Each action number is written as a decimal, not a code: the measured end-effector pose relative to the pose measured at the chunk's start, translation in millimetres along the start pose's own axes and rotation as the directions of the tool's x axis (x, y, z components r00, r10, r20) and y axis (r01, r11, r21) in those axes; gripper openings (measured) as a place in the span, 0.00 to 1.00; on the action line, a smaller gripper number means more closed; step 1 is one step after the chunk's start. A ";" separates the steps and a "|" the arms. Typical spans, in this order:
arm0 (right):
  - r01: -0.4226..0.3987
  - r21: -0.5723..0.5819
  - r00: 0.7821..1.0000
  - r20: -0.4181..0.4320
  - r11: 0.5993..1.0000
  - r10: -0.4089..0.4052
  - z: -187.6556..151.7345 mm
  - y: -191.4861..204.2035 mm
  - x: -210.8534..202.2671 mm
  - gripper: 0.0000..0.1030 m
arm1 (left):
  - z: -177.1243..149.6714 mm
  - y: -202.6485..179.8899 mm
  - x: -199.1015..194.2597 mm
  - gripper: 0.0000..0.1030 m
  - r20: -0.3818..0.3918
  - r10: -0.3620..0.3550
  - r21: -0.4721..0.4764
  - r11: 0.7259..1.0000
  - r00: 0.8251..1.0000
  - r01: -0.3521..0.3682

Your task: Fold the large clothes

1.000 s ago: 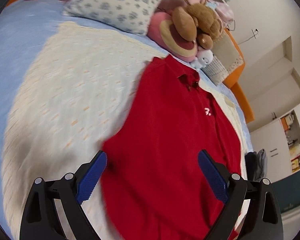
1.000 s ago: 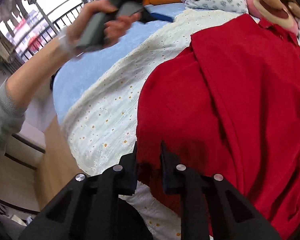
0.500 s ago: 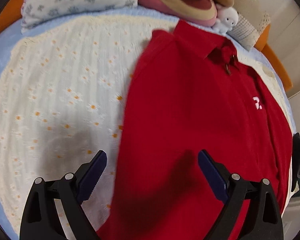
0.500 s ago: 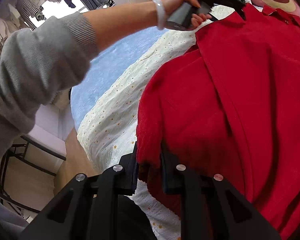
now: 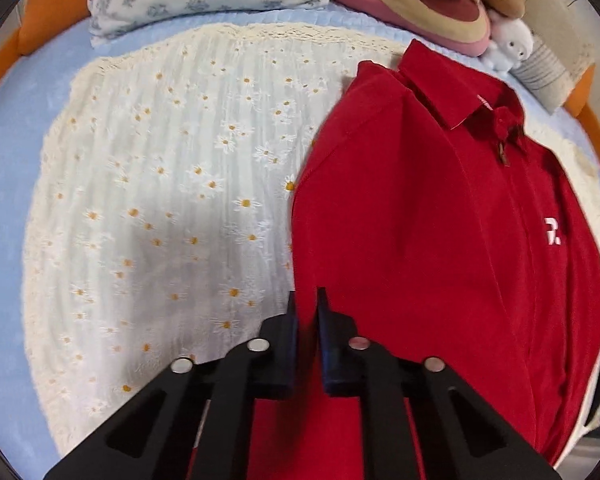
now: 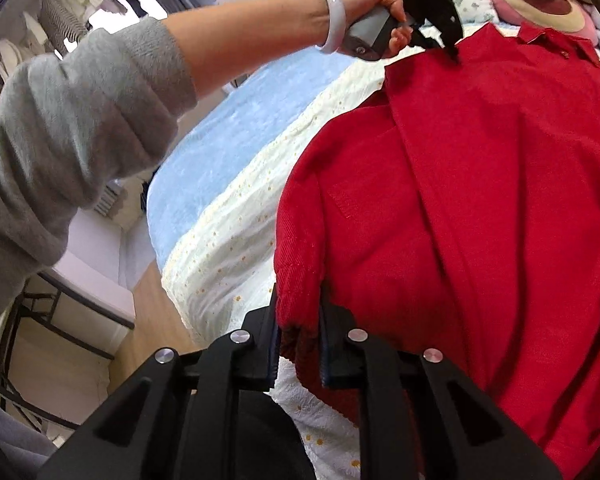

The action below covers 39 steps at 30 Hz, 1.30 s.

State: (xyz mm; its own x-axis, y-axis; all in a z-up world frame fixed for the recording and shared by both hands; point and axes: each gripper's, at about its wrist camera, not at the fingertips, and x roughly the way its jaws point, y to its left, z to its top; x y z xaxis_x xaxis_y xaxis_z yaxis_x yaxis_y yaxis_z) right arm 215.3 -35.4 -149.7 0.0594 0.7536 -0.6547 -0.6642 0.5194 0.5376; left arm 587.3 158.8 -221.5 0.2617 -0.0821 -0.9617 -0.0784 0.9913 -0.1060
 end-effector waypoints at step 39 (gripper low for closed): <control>-0.071 0.126 0.978 0.206 0.990 0.044 -33.3 -54.8 -101.9 0.14 | -6.5 -86.9 -74.7 0.14 -0.063 0.384 0.016 0.923 0.921 -0.384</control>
State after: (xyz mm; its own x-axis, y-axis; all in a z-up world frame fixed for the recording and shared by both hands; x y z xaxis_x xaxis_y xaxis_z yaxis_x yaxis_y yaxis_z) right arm 220.9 -154.1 -130.1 0.1826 0.8424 -0.5069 -0.5677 0.5113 0.6452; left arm 568.4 78.1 -142.1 0.1499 0.2984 -0.9426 -0.1573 0.9484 0.2753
